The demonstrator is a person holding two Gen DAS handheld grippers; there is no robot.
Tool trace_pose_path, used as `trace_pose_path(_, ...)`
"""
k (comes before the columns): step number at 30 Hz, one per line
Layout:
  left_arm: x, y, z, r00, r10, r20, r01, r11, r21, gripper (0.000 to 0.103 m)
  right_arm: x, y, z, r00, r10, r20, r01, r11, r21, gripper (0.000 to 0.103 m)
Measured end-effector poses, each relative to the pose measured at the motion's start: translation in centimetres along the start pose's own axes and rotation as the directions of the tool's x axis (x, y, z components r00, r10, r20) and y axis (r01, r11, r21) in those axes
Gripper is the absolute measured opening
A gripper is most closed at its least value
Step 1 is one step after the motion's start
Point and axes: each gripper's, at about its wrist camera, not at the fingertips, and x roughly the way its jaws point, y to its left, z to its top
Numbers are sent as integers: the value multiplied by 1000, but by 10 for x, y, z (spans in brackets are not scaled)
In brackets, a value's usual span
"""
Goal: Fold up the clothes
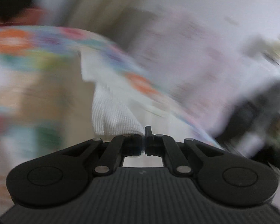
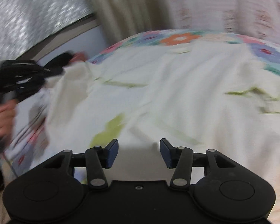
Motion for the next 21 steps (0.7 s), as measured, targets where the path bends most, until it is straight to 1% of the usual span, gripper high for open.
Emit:
trace_pose_path(1,11,-26,-11,996,-66,-52,68,997,44,2,-4,-14,4,999,-30,12,29,999,36,56)
trace_pose_path(2,21,-48,-26,990,-93,-102,103,989,101,2,-8,-28,7,998,-62,22,60,995,78,56)
trace_pose_path(3,32,-69,-45,984,-99,-150,126,975,184,2,-12,-45,9,995,-96,22,92,985,145,57)
trace_pose_path(4,42,-87,-64,976,-102,-192,151,953,262,2,-17,-62,9,992,-124,3,120,966,230,57)
trace_pose_path(5,52,-94,-82,970,-100,-222,169,933,318,2,-19,-74,9,990,-141,-30,143,942,304,57)
trace_pose_path(6,64,-95,-99,959,-83,-272,174,927,333,2,-22,-82,7,988,-140,-60,152,922,356,57)
trace_pose_path(8,91,-82,-127,915,-24,-402,162,936,311,3,-30,-86,-1,992,-115,-47,124,910,394,57)
trace_pose_path(9,102,-72,-138,894,12,-448,138,943,302,3,-31,-88,-6,995,-94,-33,99,905,413,58)
trace_pose_path(10,108,-63,-146,877,35,-479,121,949,290,4,-32,-91,-12,997,-73,-23,76,899,432,58)
trace_pose_path(12,119,-46,-148,861,20,-508,111,967,227,4,-28,-97,-20,998,-49,-28,56,883,466,58)
trace_pose_path(13,118,-43,-145,858,-3,-514,115,976,186,4,-25,-100,-23,999,-42,-33,52,878,476,58)
trace_pose_path(14,116,-44,-140,853,-14,-521,117,979,165,4,-22,-100,-26,999,-38,-37,51,878,476,58)
trace_pose_path(15,113,-46,-135,855,-19,-519,126,977,171,4,-20,-100,-27,999,-27,-37,41,877,479,58)
trace_pose_path(16,106,-50,-130,859,-21,-511,137,972,191,10,-19,-99,-27,1000,-6,-29,20,874,485,58)
trace_pose_path(17,94,-53,-127,861,-19,-508,147,966,213,23,-17,-98,-27,1000,14,-22,-2,871,491,58)
trace_pose_path(18,82,-57,-123,863,-17,-505,156,959,235,32,-17,-97,-27,999,34,-13,-23,869,495,58)
trace_pose_path(19,69,-60,-118,867,-9,-497,159,952,260,48,-18,-95,-25,999,50,-1,-44,870,492,58)
trace_pose_path(20,57,-60,-111,878,14,-478,143,946,292,54,-19,-92,-24,998,64,10,-61,872,486,58)
trace_pose_path(21,45,-61,-105,889,37,-457,127,938,322,55,-22,-87,-24,997,71,16,-71,880,470,58)
